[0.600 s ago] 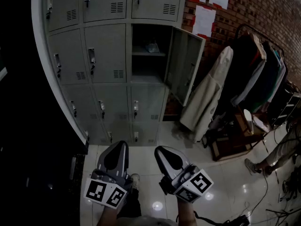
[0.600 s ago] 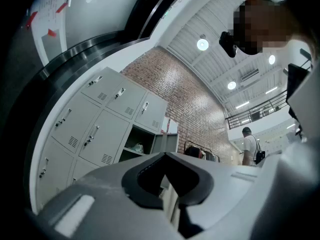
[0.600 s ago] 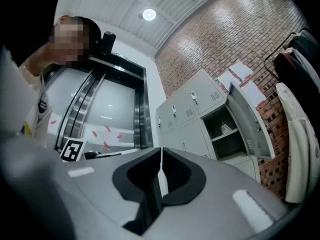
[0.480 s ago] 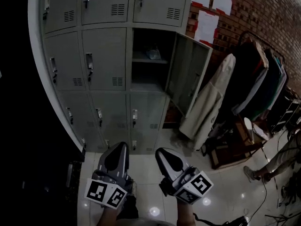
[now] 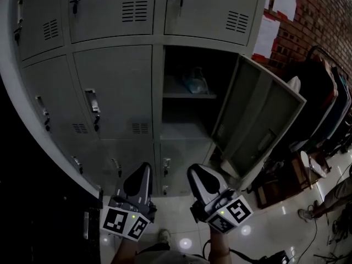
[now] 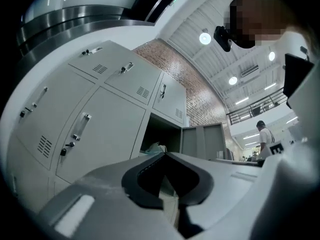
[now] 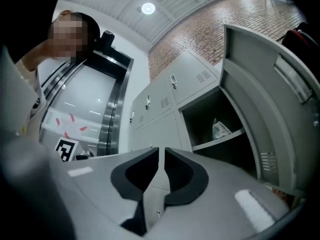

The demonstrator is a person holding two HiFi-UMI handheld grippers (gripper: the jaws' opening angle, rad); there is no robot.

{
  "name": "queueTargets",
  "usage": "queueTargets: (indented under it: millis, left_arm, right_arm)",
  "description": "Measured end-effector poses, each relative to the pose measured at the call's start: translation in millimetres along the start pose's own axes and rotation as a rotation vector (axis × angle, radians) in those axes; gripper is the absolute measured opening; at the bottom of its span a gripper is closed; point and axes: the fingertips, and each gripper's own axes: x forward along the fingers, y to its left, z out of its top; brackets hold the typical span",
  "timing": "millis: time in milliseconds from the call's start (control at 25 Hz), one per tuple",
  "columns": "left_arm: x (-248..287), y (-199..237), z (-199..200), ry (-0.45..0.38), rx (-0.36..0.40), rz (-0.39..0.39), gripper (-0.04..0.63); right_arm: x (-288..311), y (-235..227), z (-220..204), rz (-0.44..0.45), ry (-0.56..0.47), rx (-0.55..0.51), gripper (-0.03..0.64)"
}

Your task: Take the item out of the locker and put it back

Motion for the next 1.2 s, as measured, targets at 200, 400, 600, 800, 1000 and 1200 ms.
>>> queueTargets:
  millis: [200,400,600,800,1000,1200]
  left_arm:
    - [55,39,-8,0.022,0.001,0.007,0.005]
    - [89,38,-9,0.0,-0.002,-0.028,0.005]
    - [106,34,-5,-0.015,-0.002,-0.017,0.005]
    - [110,36,-2,-0.027,0.026,0.003,0.005]
    - [109,49,6,-0.047,0.049,0.037,0.005]
    - [109,64,11,-0.057,0.066,0.078,0.005]
  right_arm:
    - [28,-49,0,-0.092,-0.002,-0.024,0.071]
    - [32,-83,15,-0.16,-0.014,-0.064,0.077]
    - [52,-112,25,-0.182,0.023,-0.139,0.089]
    - [114,-165,36,-0.237,0.064,-0.231,0.091]
    - [178,-242,42,-0.413,0.192,-0.289,0.483]
    - [218,-260,18,-0.399,0.313,-0.286,0.534]
